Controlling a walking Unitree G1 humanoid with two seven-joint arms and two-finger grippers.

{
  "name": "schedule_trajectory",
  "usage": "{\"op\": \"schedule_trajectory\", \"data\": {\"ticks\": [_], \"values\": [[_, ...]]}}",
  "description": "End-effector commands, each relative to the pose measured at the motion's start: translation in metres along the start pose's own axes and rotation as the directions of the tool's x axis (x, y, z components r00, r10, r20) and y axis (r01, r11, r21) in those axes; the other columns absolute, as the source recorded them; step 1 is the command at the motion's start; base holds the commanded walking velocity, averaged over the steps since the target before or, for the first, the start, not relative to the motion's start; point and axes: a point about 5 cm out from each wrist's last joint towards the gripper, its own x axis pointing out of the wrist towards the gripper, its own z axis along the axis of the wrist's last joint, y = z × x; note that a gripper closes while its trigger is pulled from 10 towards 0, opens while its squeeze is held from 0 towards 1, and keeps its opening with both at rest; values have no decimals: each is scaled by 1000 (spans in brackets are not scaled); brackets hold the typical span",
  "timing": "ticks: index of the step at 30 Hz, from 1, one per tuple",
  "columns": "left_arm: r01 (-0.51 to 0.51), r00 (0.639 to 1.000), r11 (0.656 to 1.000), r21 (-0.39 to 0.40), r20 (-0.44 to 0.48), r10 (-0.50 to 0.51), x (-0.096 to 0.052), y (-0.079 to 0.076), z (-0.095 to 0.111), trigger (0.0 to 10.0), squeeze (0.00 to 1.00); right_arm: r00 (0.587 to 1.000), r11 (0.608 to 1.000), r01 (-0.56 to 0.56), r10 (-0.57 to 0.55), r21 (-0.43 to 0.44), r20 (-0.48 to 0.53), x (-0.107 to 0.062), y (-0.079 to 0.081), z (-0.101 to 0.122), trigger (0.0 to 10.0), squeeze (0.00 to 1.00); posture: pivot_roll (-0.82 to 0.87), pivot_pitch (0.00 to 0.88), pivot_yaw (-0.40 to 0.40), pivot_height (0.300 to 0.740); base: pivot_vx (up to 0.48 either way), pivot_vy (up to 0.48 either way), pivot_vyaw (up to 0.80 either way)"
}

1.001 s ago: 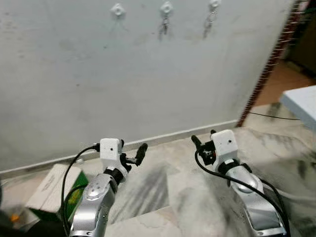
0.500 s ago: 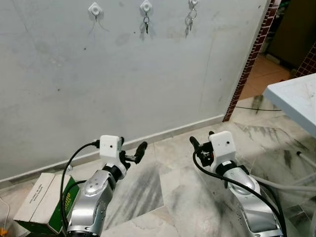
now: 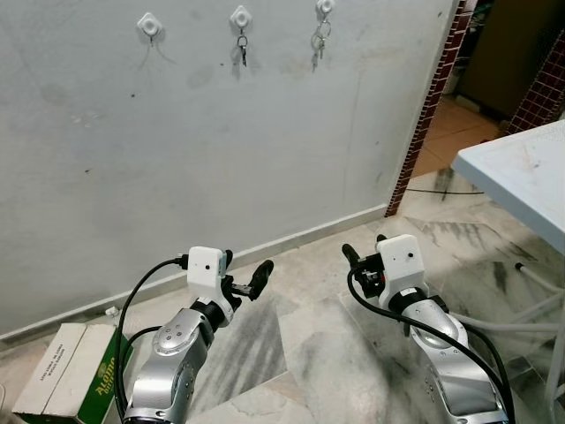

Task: Hang keys on a hook

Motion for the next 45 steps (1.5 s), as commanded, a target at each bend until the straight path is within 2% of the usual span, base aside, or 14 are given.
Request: {"op": "schedule_trajectory", "data": {"ticks": [1, 29, 45], "values": [[8, 1000, 1000, 0, 5, -8, -2, 1, 2, 10000, 0, 1000, 1000, 7, -7, 0, 6, 0, 0, 3, 10000, 0, -94, 0, 76, 740, 247, 0, -775], [25, 1000, 1000, -7, 1, -25, -2, -1, 2, 10000, 0, 1000, 1000, 8, -8, 6, 4, -1, 2, 2, 10000, 0, -96, 0, 84, 740, 299, 0, -762], [30, 1000, 1000, -3, -4, -30, -2, 0, 3, 10000, 0, 1000, 1000, 11, -11, 12, 6, -1, 4, 3, 10000, 0, -94, 0, 89, 740, 404, 0, 0]]}}
